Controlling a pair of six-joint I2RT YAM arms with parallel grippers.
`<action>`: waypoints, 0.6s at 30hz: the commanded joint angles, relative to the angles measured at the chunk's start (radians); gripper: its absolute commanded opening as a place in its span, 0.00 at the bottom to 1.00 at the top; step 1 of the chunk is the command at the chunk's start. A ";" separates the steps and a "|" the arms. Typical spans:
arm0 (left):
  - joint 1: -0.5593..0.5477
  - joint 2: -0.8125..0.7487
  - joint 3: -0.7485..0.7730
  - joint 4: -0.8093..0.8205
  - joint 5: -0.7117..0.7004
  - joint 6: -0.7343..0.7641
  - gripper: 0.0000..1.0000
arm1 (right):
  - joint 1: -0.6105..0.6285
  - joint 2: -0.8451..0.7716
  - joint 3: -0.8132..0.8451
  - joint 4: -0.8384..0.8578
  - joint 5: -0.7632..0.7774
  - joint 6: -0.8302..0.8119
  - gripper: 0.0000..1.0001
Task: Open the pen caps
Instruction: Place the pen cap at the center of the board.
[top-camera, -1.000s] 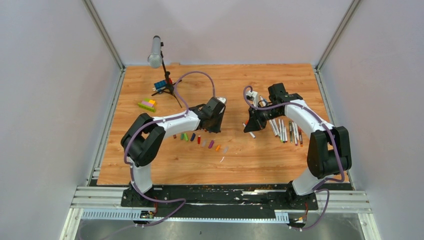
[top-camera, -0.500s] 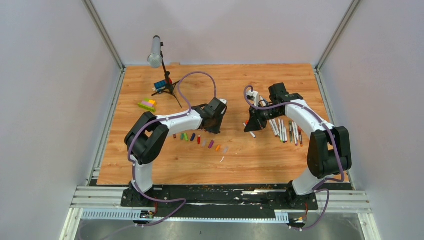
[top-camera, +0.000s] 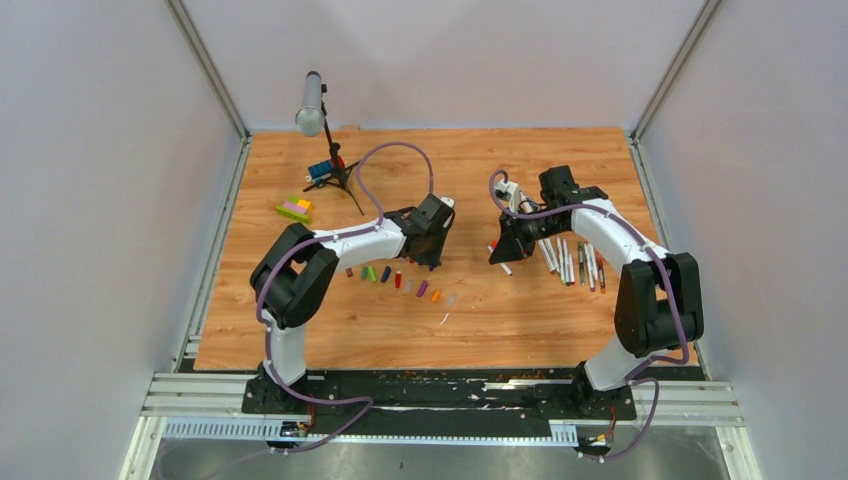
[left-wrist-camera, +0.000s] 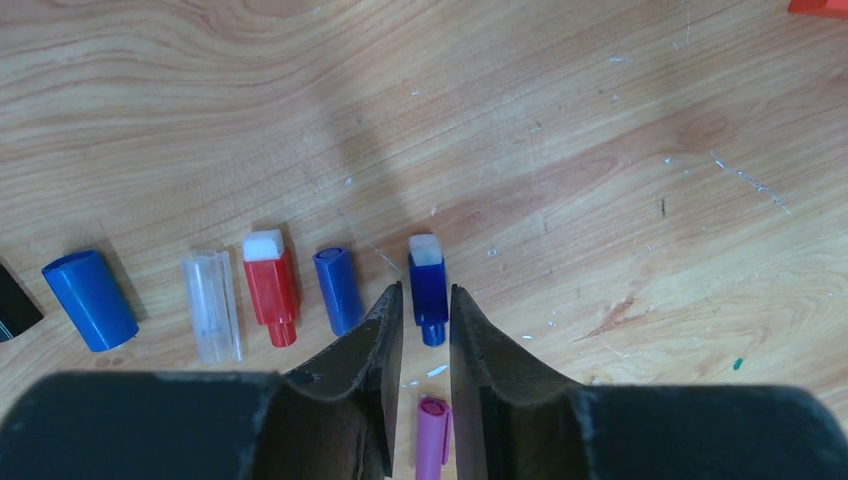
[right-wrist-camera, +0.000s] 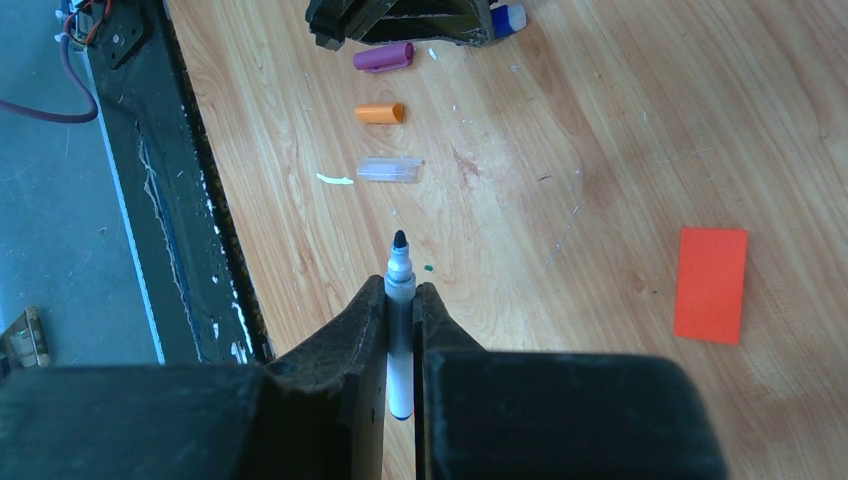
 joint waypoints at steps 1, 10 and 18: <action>-0.005 -0.012 0.033 -0.001 -0.004 0.013 0.31 | -0.008 -0.040 0.021 -0.003 -0.039 -0.027 0.00; -0.005 -0.077 0.019 0.009 0.003 0.009 0.33 | -0.016 -0.044 0.021 -0.003 -0.040 -0.027 0.00; -0.005 -0.287 -0.152 0.140 0.007 -0.006 0.49 | -0.072 -0.053 0.021 0.010 -0.016 -0.016 0.00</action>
